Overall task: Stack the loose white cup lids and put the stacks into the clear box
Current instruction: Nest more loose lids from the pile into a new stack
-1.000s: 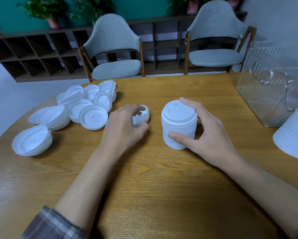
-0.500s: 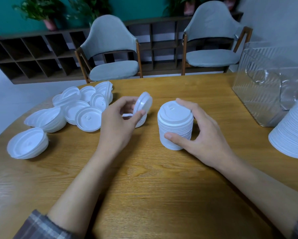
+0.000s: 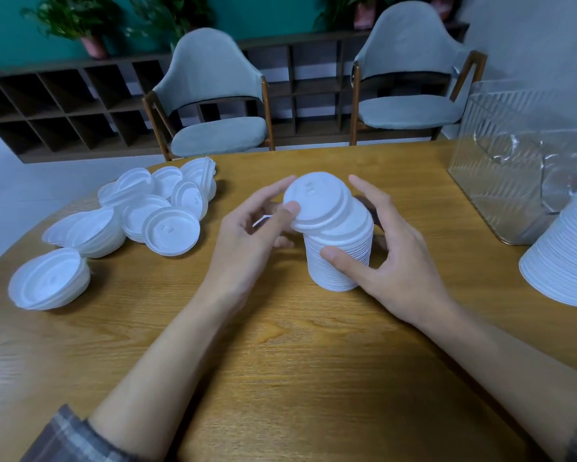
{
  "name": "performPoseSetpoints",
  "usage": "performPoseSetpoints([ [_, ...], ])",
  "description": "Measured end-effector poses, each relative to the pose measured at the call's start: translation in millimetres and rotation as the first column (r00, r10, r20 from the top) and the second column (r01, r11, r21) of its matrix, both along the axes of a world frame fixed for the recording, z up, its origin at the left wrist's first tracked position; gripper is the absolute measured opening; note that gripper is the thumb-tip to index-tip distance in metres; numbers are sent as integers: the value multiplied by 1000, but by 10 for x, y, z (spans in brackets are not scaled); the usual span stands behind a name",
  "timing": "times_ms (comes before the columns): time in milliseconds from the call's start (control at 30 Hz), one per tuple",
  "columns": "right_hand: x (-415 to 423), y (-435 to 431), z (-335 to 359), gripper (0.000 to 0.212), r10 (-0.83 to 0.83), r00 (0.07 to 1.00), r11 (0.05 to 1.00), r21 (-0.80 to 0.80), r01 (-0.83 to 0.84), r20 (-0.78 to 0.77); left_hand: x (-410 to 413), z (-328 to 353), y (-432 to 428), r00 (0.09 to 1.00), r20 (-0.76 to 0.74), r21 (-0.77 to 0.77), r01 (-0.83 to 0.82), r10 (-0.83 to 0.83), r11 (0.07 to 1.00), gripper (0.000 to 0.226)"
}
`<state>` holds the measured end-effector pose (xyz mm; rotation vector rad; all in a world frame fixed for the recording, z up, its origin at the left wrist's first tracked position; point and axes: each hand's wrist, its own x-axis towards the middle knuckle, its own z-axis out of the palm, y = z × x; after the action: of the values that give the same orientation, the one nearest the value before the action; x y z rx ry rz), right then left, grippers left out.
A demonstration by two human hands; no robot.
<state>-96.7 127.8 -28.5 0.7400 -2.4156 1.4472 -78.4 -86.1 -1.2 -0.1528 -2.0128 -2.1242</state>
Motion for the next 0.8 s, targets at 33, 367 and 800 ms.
performPoseSetpoints([
  [33,1,0,1,89,1,1000,1000,-1,-1,3,6,-11,19,1000,-17,-62,0,-1,998,34],
  [367,-16,7,0,85,8,1000,1000,18,-8,-13,102,-60,152,984,-164,-301,-111,63,947,37],
  [800,-10,19,16,83,12,1000,999,34,-12,2,85,-124,209,973,-169,-342,-205,155,917,40],
])
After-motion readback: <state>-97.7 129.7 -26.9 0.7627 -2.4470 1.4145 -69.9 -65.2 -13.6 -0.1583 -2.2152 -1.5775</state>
